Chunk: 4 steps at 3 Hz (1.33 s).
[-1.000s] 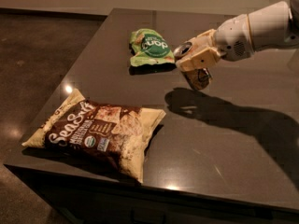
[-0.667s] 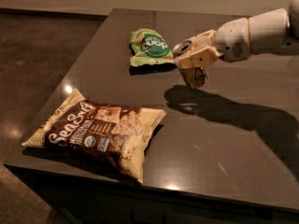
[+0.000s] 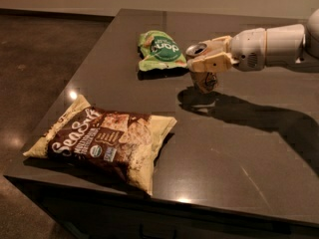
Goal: Place orange can upright
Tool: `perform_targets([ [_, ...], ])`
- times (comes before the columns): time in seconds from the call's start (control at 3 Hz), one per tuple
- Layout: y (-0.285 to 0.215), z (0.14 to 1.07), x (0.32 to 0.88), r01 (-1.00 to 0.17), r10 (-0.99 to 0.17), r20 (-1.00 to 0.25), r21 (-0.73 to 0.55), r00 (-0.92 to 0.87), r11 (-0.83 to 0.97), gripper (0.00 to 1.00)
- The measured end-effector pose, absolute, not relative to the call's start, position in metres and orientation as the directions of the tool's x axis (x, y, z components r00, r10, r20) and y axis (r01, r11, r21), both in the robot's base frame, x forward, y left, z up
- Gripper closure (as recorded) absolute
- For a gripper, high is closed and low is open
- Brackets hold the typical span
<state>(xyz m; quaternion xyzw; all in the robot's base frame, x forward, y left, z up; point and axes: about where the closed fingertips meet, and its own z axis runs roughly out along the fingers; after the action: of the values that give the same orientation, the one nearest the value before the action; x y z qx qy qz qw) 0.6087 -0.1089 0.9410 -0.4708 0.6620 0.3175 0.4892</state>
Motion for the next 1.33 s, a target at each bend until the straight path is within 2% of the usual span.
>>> perform_targets([
  [0.33,-0.112,0.939,0.612,-0.932,-0.276,-0.958,-0.034,-0.072,0.360,1.00],
  [0.67,-0.118,0.935,0.616,-0.929,-0.196,-0.978,-0.010,-0.067,0.369,0.87],
  [1.33,-0.125,0.929,0.618,-0.926,-0.126,-0.989,0.027,-0.080,0.375,0.41],
])
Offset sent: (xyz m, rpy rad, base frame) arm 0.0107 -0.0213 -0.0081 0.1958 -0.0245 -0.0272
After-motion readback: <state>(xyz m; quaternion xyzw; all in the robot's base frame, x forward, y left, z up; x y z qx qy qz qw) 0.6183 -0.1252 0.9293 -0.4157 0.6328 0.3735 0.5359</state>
